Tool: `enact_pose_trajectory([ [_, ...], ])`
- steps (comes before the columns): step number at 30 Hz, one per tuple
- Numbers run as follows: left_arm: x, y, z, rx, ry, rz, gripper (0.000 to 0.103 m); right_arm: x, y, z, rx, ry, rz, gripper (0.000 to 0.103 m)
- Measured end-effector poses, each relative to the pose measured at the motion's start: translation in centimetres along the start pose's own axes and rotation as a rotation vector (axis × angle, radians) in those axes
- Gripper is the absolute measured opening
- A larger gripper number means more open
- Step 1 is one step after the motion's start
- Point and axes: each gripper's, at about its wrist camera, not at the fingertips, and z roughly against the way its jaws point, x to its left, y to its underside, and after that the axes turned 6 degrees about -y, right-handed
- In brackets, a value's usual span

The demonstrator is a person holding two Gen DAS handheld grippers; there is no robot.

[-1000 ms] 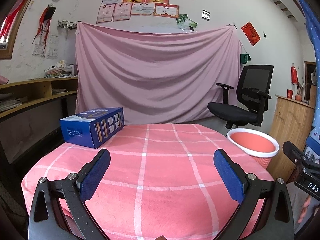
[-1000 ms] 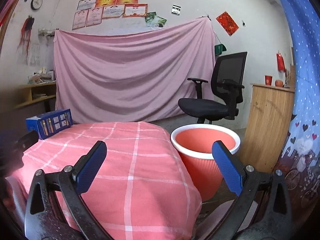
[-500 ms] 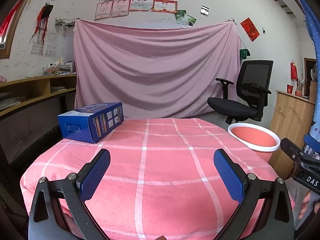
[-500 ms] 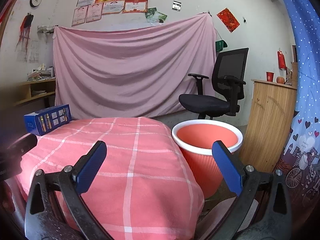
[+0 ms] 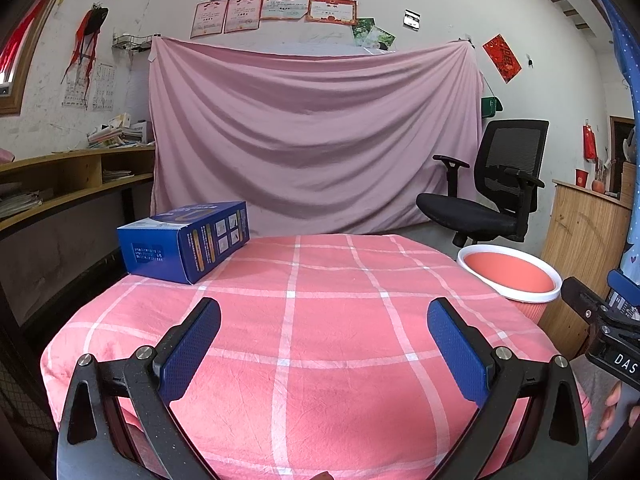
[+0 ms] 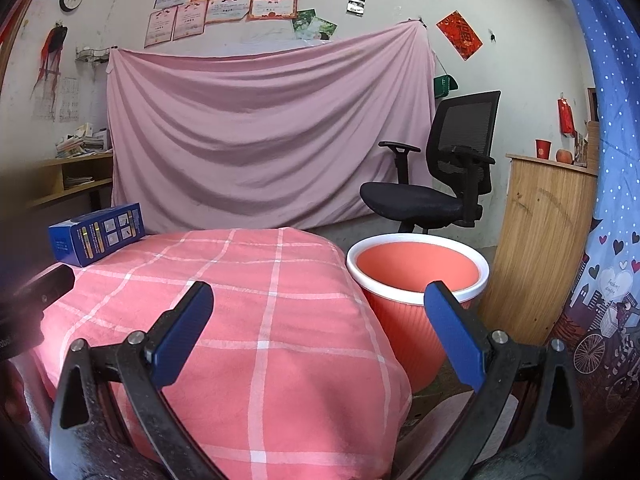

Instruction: Collect trash

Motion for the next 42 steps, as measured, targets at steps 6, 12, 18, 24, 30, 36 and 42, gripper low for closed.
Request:
enact_pose_trajectory([
  [6, 0.05, 0.0, -0.02, 0.001, 0.001, 0.0, 0.101, 0.01, -0.01, -0.06, 0.001, -0.004, -0.001, 0.103],
  [12, -0.01, 0.01, 0.01, 0.0, 0.001, 0.0, 0.101, 0.0, -0.04, -0.12, 0.002, -0.007, -0.002, 0.103],
  [18, 0.03, -0.03, -0.05, 0.003, 0.004, -0.001, 0.101, 0.01, 0.08, -0.26, 0.006, -0.009, 0.001, 0.103],
  [24, -0.01, -0.02, -0.04, 0.004, 0.004, 0.0, 0.101, 0.09, 0.12, -0.27, 0.006, -0.01, 0.0, 0.103],
  [30, 0.07, -0.02, -0.06, 0.005, 0.004, -0.001, 0.101, 0.13, 0.15, -0.33, 0.006, -0.012, 0.0, 0.103],
  [36, 0.1, -0.02, -0.07, 0.005, 0.005, -0.001, 0.101, 0.24, 0.17, -0.36, 0.007, -0.012, -0.001, 0.103],
  [42, 0.07, 0.0, -0.07, 0.006, 0.007, -0.001, 0.101, 0.25, 0.15, -0.36, 0.007, -0.013, 0.0, 0.103],
])
